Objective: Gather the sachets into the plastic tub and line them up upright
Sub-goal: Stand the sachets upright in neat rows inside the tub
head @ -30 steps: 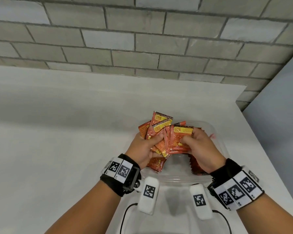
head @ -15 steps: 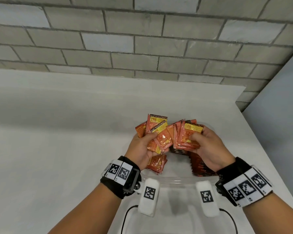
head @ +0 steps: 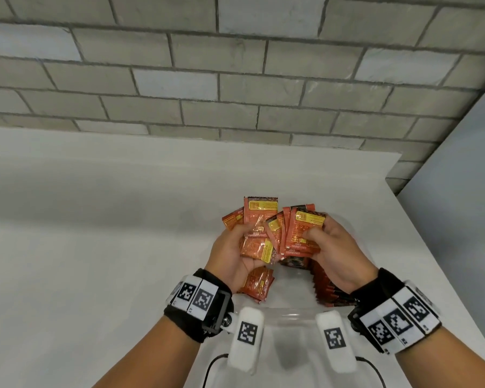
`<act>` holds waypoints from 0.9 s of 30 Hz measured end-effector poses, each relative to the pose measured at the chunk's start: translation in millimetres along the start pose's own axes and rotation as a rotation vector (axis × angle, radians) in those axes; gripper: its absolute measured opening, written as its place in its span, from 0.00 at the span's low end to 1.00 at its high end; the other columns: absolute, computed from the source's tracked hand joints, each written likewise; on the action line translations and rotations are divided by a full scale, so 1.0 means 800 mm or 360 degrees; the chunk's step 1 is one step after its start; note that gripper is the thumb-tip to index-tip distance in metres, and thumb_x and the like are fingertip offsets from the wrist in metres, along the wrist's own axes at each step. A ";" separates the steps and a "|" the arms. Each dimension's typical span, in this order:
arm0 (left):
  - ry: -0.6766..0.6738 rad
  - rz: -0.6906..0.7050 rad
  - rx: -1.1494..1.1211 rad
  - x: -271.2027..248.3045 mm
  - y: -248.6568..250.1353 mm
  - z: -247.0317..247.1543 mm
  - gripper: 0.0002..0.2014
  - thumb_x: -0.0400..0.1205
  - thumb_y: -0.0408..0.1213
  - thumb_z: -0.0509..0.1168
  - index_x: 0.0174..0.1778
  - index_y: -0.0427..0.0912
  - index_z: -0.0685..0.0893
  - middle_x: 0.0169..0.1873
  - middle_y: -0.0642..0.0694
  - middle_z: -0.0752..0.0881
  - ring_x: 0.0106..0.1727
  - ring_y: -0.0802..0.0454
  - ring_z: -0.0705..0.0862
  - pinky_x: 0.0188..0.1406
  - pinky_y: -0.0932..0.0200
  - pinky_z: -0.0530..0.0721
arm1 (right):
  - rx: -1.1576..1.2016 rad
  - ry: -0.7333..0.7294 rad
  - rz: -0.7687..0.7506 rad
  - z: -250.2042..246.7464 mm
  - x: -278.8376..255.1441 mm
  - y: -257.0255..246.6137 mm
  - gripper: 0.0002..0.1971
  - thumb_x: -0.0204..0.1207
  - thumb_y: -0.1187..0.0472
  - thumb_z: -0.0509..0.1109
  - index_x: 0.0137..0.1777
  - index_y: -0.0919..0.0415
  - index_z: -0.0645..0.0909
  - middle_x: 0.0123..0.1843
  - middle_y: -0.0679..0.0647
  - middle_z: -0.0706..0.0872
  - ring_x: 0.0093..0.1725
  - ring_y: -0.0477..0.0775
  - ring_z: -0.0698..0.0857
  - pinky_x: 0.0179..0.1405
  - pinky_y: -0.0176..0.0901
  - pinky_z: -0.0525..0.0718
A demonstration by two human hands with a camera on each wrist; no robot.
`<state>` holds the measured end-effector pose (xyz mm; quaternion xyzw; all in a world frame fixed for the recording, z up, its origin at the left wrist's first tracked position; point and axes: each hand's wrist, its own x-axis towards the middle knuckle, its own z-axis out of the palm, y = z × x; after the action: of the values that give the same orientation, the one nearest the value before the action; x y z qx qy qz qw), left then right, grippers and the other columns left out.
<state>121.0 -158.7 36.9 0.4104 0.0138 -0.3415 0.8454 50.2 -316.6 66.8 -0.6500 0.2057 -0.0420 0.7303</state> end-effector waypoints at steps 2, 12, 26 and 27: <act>-0.0028 0.0000 0.0085 0.001 0.002 -0.002 0.11 0.82 0.28 0.62 0.60 0.36 0.79 0.52 0.32 0.89 0.49 0.34 0.89 0.42 0.36 0.88 | 0.0095 -0.0001 0.0008 -0.004 0.001 -0.003 0.13 0.80 0.75 0.57 0.57 0.61 0.79 0.48 0.56 0.88 0.45 0.51 0.87 0.43 0.45 0.85; -0.0158 -0.0054 0.0548 -0.006 -0.003 -0.003 0.12 0.82 0.24 0.63 0.61 0.36 0.79 0.50 0.36 0.88 0.44 0.41 0.89 0.38 0.44 0.90 | -0.0068 -0.0054 0.0052 0.000 0.001 -0.005 0.14 0.79 0.76 0.59 0.59 0.64 0.80 0.51 0.61 0.87 0.47 0.55 0.86 0.47 0.50 0.84; -0.0129 -0.0006 0.0693 -0.003 -0.007 -0.002 0.24 0.80 0.52 0.60 0.62 0.36 0.82 0.50 0.39 0.90 0.49 0.45 0.90 0.42 0.52 0.90 | -0.0117 -0.0222 0.0129 -0.002 -0.009 -0.006 0.16 0.79 0.76 0.57 0.57 0.62 0.81 0.47 0.57 0.88 0.46 0.54 0.86 0.51 0.55 0.85; -0.0135 -0.0004 0.0670 -0.003 -0.008 -0.001 0.24 0.82 0.53 0.57 0.61 0.38 0.82 0.50 0.40 0.91 0.52 0.45 0.90 0.45 0.51 0.90 | -0.0097 -0.0203 0.0129 0.000 -0.009 -0.006 0.15 0.80 0.76 0.57 0.58 0.63 0.81 0.48 0.58 0.88 0.47 0.55 0.86 0.53 0.58 0.84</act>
<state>115.7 -159.8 32.9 0.5631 -0.0929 -0.3548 0.7405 44.7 -315.4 73.0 -0.6644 0.1862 0.0354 0.7229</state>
